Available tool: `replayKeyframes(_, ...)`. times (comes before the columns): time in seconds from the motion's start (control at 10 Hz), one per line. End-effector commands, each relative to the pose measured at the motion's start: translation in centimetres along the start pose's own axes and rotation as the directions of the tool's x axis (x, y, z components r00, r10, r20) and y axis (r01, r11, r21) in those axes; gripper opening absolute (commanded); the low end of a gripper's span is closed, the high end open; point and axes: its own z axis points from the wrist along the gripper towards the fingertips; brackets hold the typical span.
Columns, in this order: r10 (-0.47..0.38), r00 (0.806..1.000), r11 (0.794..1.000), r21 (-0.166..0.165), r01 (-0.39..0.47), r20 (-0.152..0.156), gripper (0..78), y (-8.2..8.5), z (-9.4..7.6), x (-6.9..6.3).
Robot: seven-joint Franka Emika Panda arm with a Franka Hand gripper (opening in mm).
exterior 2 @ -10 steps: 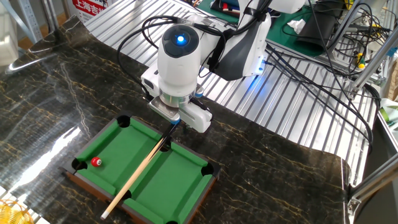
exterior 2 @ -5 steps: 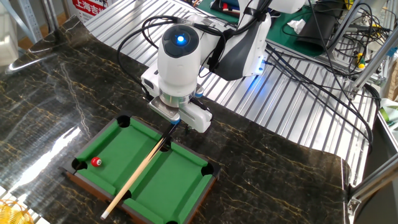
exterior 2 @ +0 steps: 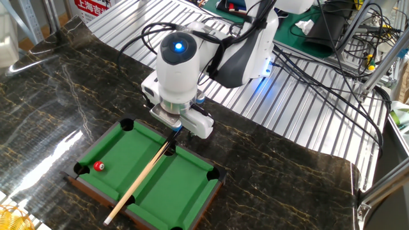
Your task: Hit the pool ball
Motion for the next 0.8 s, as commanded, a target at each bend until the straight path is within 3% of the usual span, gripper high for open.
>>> replayKeyframes(0.1,-0.007,1.000,1.000,0.001,0.007,-0.004,77.4,0.04,0.02,-0.13)
replayKeyframes(0.8,-0.019,1.000,1.000,-0.001,0.019,-0.011,77.4,0.42,0.87,0.16)
